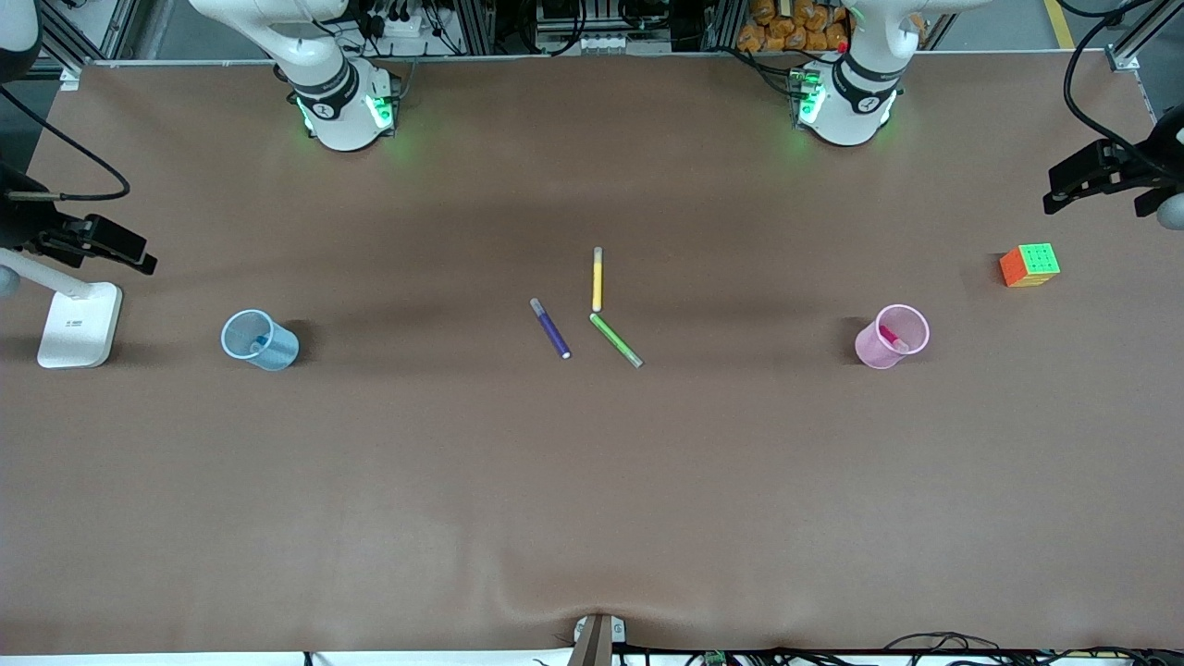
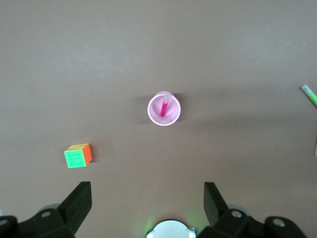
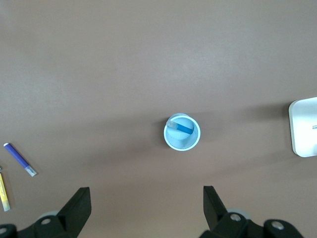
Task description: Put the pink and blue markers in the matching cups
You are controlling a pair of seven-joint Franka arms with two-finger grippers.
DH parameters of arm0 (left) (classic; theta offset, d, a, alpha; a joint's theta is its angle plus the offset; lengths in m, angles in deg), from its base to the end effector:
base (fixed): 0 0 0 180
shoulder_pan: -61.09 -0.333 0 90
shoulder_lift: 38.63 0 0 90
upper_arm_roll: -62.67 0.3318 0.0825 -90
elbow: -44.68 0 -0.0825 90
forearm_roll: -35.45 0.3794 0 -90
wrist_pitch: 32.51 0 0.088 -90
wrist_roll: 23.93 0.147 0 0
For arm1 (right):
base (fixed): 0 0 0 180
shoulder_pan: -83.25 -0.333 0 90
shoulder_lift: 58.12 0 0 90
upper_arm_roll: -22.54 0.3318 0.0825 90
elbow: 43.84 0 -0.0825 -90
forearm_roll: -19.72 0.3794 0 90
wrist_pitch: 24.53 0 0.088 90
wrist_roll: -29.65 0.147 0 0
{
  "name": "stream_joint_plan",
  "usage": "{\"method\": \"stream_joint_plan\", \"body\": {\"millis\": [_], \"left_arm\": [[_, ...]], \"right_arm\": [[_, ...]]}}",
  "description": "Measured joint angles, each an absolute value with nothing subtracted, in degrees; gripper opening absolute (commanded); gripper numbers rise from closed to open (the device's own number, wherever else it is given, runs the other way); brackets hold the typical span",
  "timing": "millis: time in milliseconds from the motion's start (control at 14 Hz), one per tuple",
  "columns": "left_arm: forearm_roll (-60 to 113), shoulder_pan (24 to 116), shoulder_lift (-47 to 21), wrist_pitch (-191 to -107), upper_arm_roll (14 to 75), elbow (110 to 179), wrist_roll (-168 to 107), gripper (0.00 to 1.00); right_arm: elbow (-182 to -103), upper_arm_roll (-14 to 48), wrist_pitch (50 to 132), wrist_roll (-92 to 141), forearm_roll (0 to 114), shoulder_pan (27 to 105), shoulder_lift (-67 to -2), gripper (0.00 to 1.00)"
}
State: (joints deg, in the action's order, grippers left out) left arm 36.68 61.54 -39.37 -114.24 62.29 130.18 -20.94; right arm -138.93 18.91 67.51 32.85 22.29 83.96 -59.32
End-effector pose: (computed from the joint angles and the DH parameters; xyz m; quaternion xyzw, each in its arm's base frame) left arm 0.5286 -0.0043 0.6312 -0.9991 0.0321 0.0266 0.0102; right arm 0.5418 -0.0350 0.5734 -0.9974 0.0669 0.0159 0.0232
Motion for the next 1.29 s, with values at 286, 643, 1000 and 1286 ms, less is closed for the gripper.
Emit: {"method": "stream_joint_plan", "body": {"millis": [286,643,1000,1286], "left_arm": [[36.01,61.52,-39.30,-114.24,62.90,130.40,-22.57,1.00],[36.00,61.53,-39.28,-114.24,62.89,130.46,-24.84,1.00],[36.11,61.55,-38.83,-114.24,62.79,130.46,-24.84,1.00],[36.64,61.55,-38.74,-114.25,62.77,130.45,-24.55,1.00]], "right_arm": [[-137.41,19.00,64.52,32.84,22.24,83.98,-59.53,1.00],[-135.03,19.63,60.97,32.82,22.24,83.87,-59.53,1.00],[-133.47,19.66,59.09,32.53,22.24,83.86,-59.54,1.00],[-133.47,19.66,58.80,32.51,22.24,83.86,-59.54,1.00]]}}
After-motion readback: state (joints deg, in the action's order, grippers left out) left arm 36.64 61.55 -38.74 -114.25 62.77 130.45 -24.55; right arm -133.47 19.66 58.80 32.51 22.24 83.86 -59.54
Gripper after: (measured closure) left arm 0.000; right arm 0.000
